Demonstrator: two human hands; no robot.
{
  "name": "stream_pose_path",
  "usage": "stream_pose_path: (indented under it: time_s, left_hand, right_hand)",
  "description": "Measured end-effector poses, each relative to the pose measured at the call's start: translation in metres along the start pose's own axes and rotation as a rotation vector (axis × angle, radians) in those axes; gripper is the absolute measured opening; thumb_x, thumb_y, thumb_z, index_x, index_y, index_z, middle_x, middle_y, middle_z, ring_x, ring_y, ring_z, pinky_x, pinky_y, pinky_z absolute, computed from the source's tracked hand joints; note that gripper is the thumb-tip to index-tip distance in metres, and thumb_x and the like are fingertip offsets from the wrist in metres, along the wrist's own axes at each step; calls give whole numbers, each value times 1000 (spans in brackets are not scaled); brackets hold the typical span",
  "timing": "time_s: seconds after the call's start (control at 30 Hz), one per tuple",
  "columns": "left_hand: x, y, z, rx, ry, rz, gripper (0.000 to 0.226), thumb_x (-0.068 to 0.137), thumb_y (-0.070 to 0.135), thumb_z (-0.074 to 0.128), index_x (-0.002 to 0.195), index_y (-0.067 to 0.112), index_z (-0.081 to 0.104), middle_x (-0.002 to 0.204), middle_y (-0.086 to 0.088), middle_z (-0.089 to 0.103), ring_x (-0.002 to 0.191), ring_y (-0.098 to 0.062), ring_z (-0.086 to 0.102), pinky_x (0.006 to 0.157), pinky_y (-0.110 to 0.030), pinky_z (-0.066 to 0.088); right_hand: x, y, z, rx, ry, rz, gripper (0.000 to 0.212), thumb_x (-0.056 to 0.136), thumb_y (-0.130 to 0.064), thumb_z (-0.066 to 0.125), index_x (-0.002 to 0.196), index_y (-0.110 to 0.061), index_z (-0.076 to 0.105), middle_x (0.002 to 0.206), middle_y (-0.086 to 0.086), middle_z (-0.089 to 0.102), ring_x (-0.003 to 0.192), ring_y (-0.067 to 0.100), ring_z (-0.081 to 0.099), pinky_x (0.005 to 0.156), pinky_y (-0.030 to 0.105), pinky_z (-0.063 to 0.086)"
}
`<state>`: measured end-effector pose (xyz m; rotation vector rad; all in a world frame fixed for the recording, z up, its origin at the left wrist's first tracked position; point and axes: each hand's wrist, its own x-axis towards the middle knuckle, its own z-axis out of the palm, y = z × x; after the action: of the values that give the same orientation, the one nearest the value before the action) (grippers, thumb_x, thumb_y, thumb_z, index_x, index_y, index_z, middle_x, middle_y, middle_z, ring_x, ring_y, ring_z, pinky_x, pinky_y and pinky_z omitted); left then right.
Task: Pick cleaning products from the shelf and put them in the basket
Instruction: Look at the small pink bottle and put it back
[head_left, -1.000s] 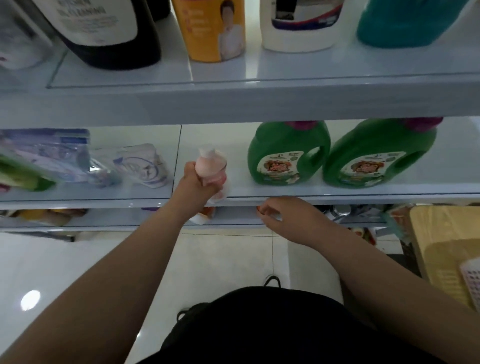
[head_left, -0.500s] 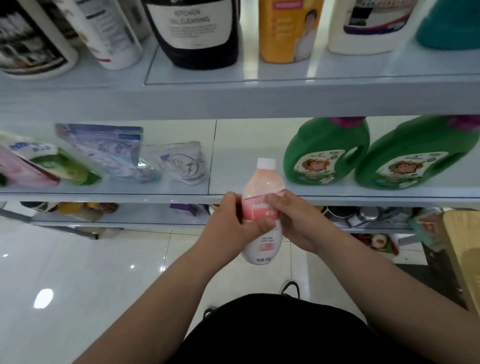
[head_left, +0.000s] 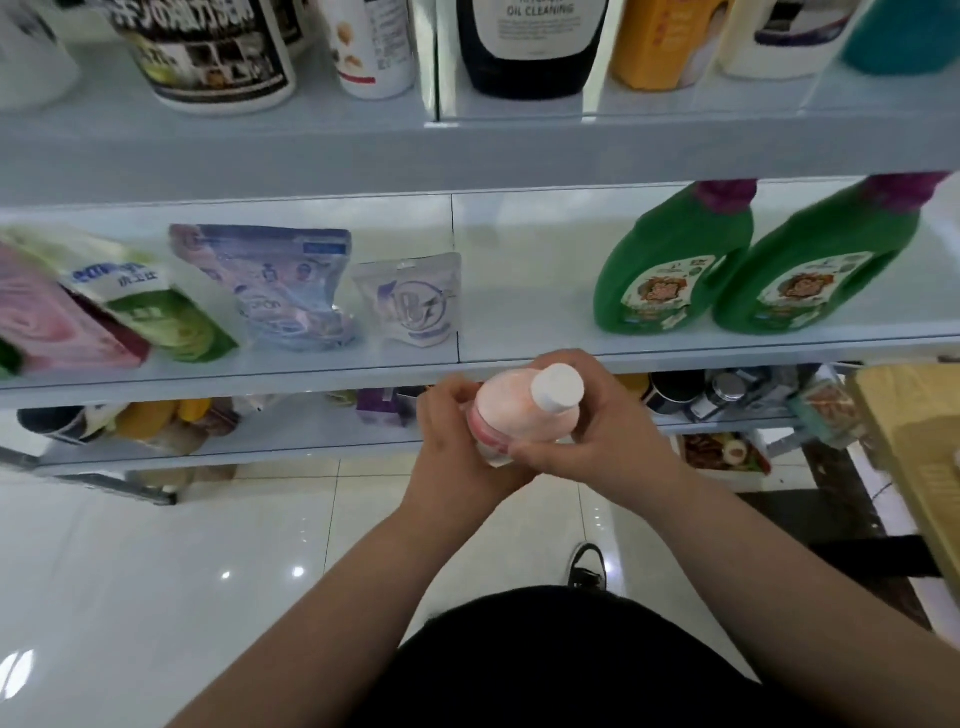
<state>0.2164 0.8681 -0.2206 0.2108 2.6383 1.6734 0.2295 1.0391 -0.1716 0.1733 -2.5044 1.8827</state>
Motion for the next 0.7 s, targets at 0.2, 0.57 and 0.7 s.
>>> stream_pose_path:
  time_s: [0.2,0.57,0.7]
  left_hand:
    - [-13,0,-27,-165,-157,-62,74,59,42,87,107,54,32,114,24,54,104,5,62,74,-12,53]
    - [-38,47,-28,-987,-576,-830,51,90,30,44,126,4,69,119,-24,72,99,-39,74,55,-36,59]
    - [-47,69,-8,-1338,-696,-963,50,90,32,46,116,1,75,122,-26,69,107,-45,70,56,-36,64]
  right_hand:
    - [-13,-8,19,207,-36,155,65,77,-40,77,137,-29,54,128,-9,67,122,14,63,101,35,53]
    - [-24,12,21,887,146,612,64,92,-36,56,146,-2,51,126,21,66,114,35,62,104,48,49]
    - [-43,18,6,1029,115,676,84,82,-49,58,145,6,49,134,26,55,120,38,53,110,50,37]
